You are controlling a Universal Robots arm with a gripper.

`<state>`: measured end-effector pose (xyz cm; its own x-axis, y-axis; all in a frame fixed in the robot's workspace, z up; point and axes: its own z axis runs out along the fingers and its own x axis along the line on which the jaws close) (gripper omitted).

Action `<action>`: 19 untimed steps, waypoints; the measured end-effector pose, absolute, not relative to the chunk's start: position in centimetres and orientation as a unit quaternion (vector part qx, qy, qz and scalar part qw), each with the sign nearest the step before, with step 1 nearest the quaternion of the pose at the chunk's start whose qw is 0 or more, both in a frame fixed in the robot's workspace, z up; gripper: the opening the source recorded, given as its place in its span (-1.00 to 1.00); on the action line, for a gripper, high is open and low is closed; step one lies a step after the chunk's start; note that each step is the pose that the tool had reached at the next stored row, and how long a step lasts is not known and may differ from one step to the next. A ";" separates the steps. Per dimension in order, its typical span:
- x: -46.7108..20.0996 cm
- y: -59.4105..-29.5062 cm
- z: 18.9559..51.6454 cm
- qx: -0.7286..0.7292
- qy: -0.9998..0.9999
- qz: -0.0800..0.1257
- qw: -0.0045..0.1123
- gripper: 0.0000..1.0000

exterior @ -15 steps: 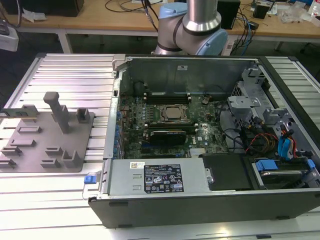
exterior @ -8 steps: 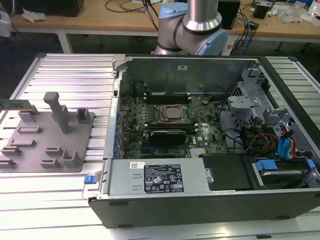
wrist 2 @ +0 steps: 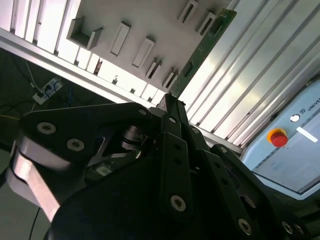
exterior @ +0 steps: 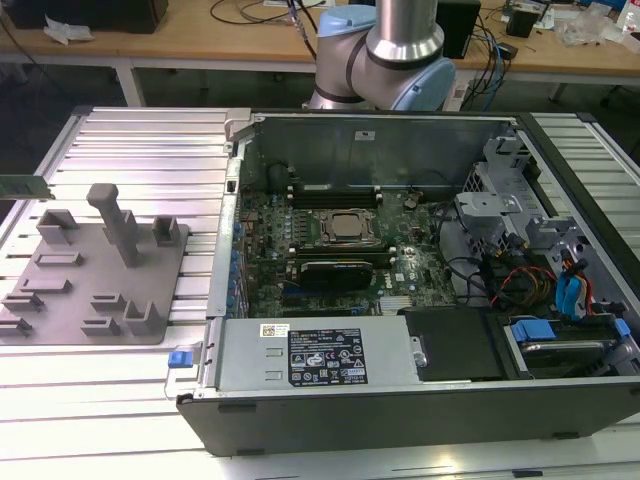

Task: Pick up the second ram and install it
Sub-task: 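Pick up the second ram and move it above second insertion slot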

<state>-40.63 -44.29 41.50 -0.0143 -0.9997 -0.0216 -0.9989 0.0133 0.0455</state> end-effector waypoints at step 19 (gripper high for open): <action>-35.6 -44.3 43.9 0.702 -0.712 -0.024 0.008 -0.82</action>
<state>-35.57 -44.29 43.91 -0.0144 -0.9997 -0.0215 -0.9989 0.0134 0.0460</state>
